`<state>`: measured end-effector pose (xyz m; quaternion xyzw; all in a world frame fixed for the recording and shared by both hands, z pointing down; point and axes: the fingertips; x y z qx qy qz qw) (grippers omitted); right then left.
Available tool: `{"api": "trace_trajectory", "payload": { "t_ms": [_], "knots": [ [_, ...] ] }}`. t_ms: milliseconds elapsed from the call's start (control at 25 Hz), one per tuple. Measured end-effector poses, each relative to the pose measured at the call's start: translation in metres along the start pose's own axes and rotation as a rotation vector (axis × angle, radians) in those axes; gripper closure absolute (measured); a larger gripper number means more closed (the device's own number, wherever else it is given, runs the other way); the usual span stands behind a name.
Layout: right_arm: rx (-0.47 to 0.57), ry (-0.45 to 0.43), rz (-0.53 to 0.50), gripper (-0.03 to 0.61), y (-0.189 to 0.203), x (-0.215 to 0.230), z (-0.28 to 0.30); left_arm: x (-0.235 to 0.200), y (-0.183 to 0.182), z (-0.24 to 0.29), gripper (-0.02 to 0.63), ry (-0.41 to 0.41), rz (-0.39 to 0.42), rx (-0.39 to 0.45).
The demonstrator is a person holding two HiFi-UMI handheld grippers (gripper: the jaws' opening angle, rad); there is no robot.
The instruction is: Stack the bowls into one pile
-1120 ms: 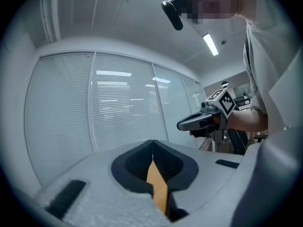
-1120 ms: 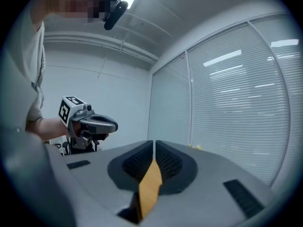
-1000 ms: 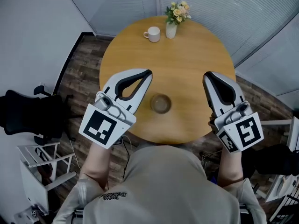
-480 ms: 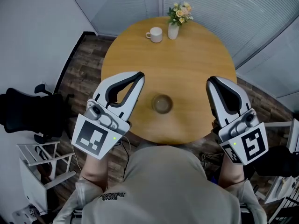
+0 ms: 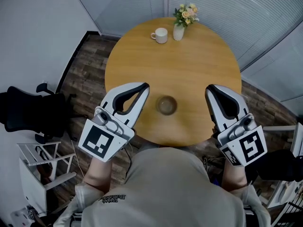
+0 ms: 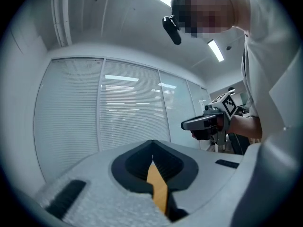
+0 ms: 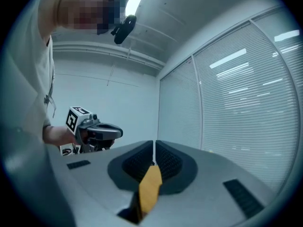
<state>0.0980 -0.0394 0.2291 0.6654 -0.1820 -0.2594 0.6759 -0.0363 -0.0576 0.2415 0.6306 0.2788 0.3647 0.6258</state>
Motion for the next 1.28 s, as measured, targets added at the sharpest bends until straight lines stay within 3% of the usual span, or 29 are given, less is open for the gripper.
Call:
{"api": "trace_trajectory", "payload": {
  "t_ms": [520,1280],
  "knots": [
    [-0.051,-0.036,-0.009,0.543,0.015,-0.015,0.007,0.001,0.012,0.0,0.592,0.01,0.005,-0.047],
    [-0.07,-0.034,-0.004,0.543,0.025,-0.021,0.013,0.0,0.018,-0.006,0.592,0.007,-0.011,-0.05]
  ]
}}
Point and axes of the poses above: the fingertips, and each gripper's own axes: z forward along the fingers, x to its right, y out of its underside, and after that the axes turned 2 degrees about -z, right-handed
